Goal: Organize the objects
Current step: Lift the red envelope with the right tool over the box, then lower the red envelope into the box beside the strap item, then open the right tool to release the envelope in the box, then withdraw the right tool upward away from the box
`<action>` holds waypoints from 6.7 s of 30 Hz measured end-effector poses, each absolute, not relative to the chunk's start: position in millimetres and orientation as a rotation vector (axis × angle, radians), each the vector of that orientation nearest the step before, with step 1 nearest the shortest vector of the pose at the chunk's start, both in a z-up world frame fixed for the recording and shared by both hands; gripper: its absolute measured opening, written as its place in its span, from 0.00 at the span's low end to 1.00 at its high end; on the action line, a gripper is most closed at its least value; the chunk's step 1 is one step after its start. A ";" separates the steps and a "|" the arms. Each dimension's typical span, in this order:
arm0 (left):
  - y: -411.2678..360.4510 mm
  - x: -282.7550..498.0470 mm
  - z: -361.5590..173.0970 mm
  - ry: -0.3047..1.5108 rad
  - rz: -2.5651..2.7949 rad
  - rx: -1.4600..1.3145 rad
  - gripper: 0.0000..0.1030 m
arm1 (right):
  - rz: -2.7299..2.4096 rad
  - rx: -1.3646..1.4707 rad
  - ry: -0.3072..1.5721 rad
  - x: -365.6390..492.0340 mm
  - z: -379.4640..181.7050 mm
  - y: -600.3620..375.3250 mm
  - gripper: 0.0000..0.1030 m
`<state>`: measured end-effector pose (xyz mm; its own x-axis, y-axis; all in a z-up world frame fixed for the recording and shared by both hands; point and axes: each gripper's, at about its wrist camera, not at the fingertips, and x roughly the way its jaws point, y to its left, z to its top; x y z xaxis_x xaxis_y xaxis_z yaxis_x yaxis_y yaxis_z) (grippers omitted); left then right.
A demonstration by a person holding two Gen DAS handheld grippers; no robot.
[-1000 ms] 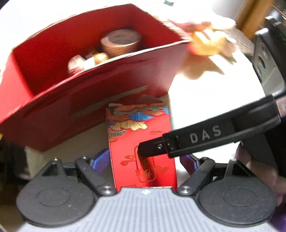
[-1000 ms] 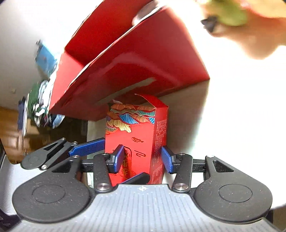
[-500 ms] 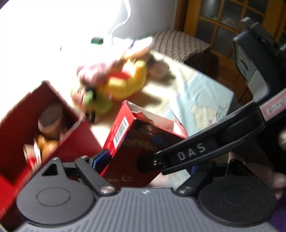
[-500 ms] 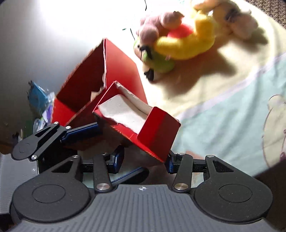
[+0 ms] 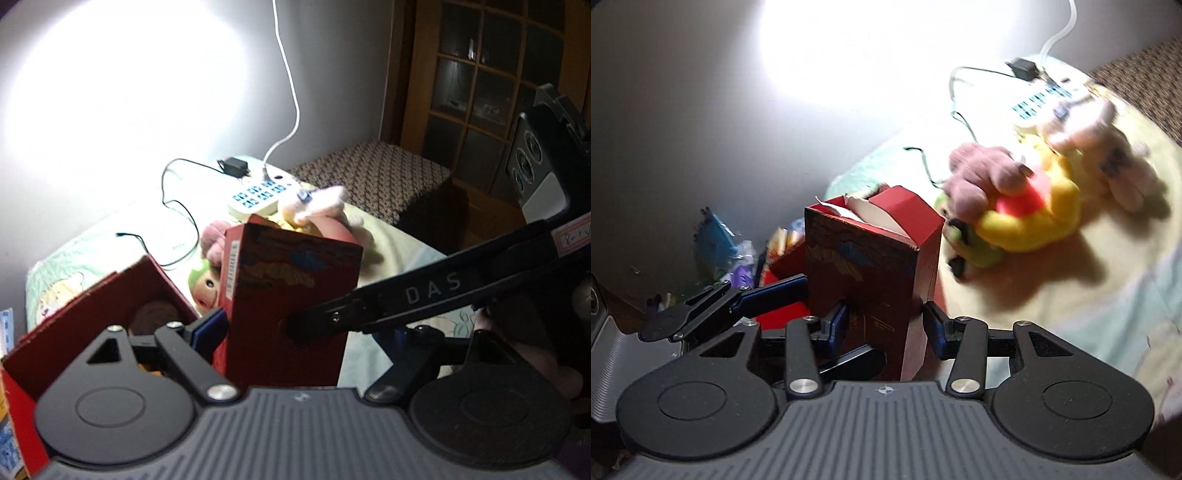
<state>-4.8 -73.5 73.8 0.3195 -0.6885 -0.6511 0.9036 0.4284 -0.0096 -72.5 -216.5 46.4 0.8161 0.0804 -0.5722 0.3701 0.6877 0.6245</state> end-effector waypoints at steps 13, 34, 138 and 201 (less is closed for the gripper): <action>-7.3 66.2 101.9 0.585 -0.792 0.290 0.81 | 0.061 0.721 0.576 53.4 72.8 -189.5 0.46; 42.3 163.1 -9.4 0.930 -0.530 0.269 0.81 | 0.185 0.811 0.997 186.9 -28.5 -146.3 0.47; 55.2 117.2 9.4 0.917 -0.271 0.222 0.99 | -0.352 0.395 0.717 79.5 27.0 -113.0 0.49; 65.5 83.6 -58.9 1.166 -0.191 0.297 0.99 | -0.310 0.434 0.874 36.7 -15.9 -83.6 0.54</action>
